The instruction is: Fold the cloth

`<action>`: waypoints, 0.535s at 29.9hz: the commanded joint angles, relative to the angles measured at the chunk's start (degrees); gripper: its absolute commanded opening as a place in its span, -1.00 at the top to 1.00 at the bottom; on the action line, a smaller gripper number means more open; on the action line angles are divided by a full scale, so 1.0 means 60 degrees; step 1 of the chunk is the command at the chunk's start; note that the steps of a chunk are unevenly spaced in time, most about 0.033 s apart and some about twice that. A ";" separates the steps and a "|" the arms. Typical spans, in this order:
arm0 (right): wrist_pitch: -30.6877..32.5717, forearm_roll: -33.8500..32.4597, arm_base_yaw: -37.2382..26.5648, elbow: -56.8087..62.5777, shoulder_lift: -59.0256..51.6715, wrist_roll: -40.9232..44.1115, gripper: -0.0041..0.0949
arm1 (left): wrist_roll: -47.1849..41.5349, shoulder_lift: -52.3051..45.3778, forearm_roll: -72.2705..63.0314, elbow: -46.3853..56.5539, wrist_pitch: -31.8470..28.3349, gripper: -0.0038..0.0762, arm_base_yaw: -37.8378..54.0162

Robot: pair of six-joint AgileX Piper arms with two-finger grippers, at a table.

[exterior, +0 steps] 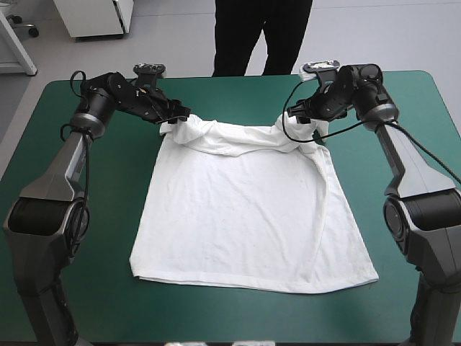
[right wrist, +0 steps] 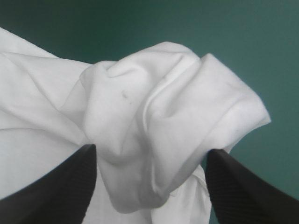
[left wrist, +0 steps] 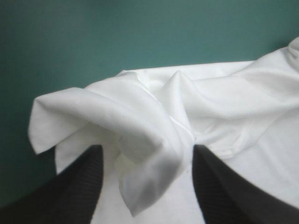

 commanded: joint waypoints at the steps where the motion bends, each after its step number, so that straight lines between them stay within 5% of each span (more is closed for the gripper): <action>1: -0.0357 0.0094 -0.0263 -0.0259 -0.1308 -0.0215 -0.51 | -0.0334 -0.1435 0.0351 -0.0234 -0.0102 -0.43 -0.0044; 16: 0.1176 -0.0058 -0.0063 0.0068 -0.5228 -0.0248 -0.49 | -0.3106 -0.6490 0.4714 0.2677 0.3019 -0.42 -0.1797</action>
